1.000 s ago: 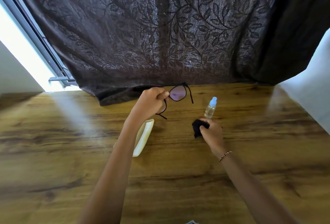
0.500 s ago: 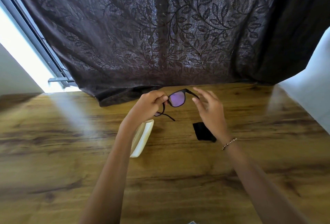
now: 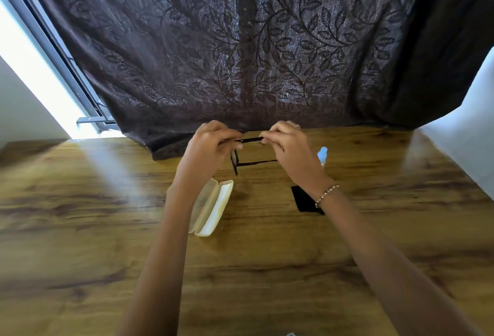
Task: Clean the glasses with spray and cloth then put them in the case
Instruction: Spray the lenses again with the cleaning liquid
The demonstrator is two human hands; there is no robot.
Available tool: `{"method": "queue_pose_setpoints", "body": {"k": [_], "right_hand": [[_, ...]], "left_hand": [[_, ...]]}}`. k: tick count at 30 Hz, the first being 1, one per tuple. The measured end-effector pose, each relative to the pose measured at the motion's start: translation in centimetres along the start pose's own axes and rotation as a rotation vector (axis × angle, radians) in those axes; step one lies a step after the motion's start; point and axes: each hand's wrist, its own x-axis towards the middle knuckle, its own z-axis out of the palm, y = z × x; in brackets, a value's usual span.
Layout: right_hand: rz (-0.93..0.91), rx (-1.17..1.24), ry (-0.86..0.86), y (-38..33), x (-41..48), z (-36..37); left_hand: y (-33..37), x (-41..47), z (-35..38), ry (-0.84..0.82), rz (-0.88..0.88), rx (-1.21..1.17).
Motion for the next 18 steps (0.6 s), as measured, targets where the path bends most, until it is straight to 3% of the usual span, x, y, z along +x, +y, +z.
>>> {"method": "queue_pose_setpoints", "body": {"k": [8, 11, 14, 18], "right_hand": [[-0.187, -0.294, 0.047, -1.6, 1.0, 0.1], [-0.212, -0.227, 0.130, -1.5, 1.0, -0.5], [-0.112, -0.138, 0.239, -0.4, 0.5, -1.1], [0.194, -0.034, 0.388, 3.5, -2.2, -1.8]], "left_hand": [[-0.4, -0.3, 0.9, 0.085, -0.037, 0.166], [-0.7, -0.2, 1.6, 0.163, -0.040, 0.140], [-1.6, -0.5, 2.3, 0.246, -0.129, 0.033], [-2.9, -1.3, 3.0, 0.279, -0.248, -0.202]]}}
